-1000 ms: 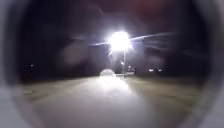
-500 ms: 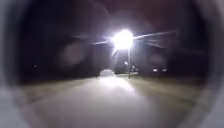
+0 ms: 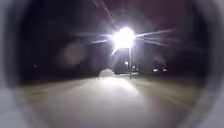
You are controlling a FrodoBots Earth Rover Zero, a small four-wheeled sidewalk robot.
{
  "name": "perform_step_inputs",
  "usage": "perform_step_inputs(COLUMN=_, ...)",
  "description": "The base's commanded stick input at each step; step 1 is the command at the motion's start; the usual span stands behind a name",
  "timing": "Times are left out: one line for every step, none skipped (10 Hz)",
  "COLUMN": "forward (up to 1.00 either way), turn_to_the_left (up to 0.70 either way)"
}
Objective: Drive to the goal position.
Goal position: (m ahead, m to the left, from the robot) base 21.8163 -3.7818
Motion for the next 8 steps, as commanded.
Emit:
perform_step_inputs(forward=1.0, turn_to_the_left=0.02)
perform_step_inputs(forward=1.0, turn_to_the_left=0.02)
perform_step_inputs(forward=1.0, turn_to_the_left=0.01)
perform_step_inputs(forward=1.0, turn_to_the_left=0.01)
perform_step_inputs(forward=1.0, turn_to_the_left=0.0)
perform_step_inputs(forward=1.0, turn_to_the_left=0.0)
perform_step_inputs(forward=1.0, turn_to_the_left=0.04)
perform_step_inputs(forward=1.0, turn_to_the_left=0.07)
